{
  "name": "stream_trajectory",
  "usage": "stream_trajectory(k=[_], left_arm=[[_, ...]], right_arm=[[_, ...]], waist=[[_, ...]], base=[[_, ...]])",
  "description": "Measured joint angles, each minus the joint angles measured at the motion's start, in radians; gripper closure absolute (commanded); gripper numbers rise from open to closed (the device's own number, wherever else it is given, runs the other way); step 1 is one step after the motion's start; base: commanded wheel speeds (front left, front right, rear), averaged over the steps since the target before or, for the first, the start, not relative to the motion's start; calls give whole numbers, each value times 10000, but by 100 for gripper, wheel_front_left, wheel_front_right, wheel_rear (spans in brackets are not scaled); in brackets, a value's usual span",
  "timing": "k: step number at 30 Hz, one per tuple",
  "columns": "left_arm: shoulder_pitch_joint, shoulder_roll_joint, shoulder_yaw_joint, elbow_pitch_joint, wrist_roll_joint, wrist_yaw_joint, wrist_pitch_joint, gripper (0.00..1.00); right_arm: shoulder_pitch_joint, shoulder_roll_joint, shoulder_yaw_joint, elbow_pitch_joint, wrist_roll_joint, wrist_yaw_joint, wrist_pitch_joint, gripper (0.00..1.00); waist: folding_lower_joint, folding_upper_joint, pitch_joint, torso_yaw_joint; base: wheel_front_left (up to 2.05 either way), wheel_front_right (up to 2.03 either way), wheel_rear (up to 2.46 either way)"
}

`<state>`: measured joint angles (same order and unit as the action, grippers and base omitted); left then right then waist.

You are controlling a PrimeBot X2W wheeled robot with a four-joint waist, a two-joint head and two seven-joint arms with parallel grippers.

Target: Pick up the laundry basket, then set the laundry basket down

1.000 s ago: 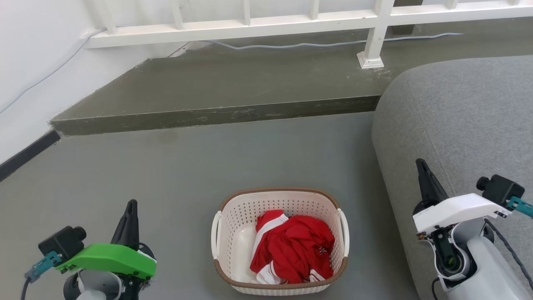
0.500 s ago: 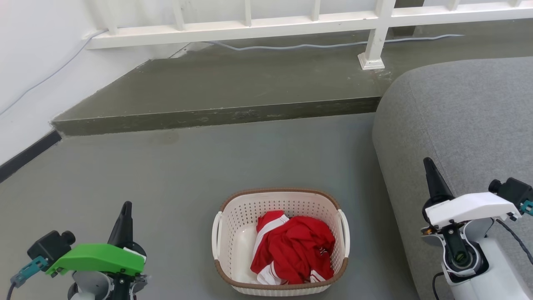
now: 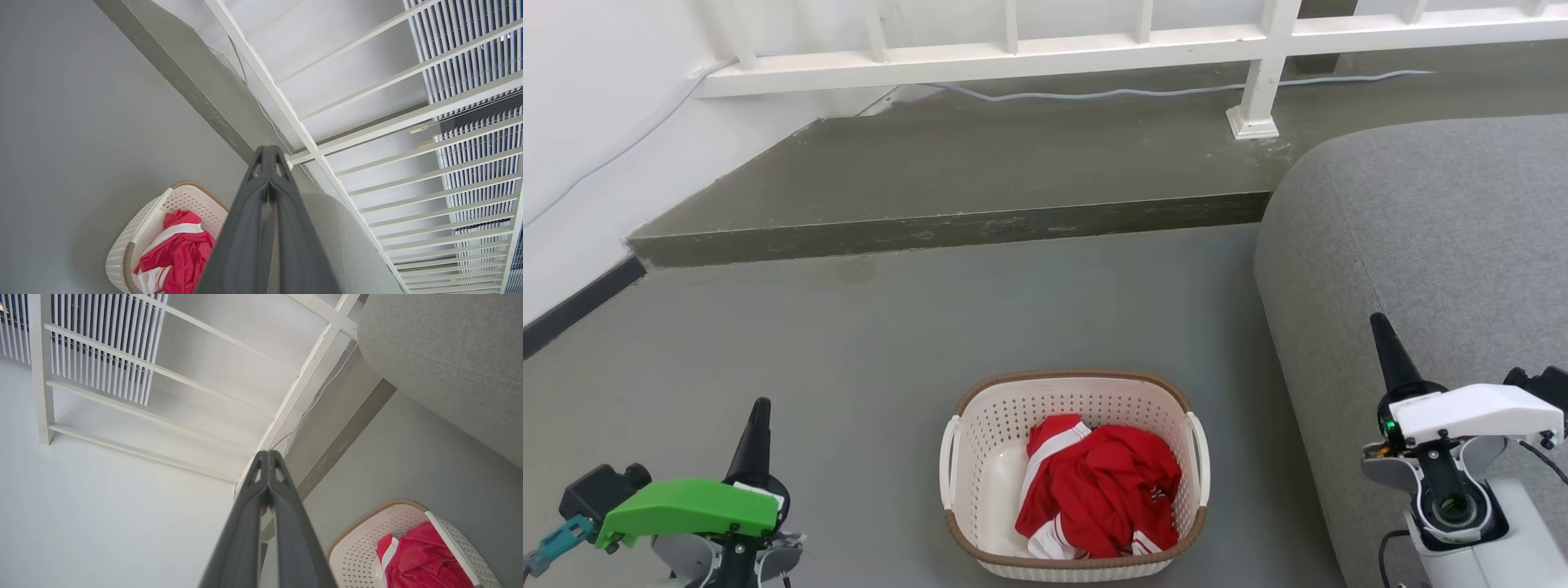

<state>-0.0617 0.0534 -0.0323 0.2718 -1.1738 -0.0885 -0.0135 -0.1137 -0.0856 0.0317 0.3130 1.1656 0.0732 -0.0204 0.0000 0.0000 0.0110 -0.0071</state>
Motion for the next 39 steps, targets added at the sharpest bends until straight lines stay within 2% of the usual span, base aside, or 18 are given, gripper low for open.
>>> stream_trajectory(k=[31, 39], left_arm=[[-10, -117, 955, 50, -3465, -272, 1022, 100], [-11, -159, 1156, 54, -4265, -314, 1271, 100]], right_arm=[[201, 370, -1381, -207, 3588, 401, 1055, 100], [206, 453, -1661, -259, 4353, 412, 1283, 100]], waist=[[1, 0, -70, 60], [0, 0, -84, 71]], base=[[0, 0, 0], [0, 0, 0]])
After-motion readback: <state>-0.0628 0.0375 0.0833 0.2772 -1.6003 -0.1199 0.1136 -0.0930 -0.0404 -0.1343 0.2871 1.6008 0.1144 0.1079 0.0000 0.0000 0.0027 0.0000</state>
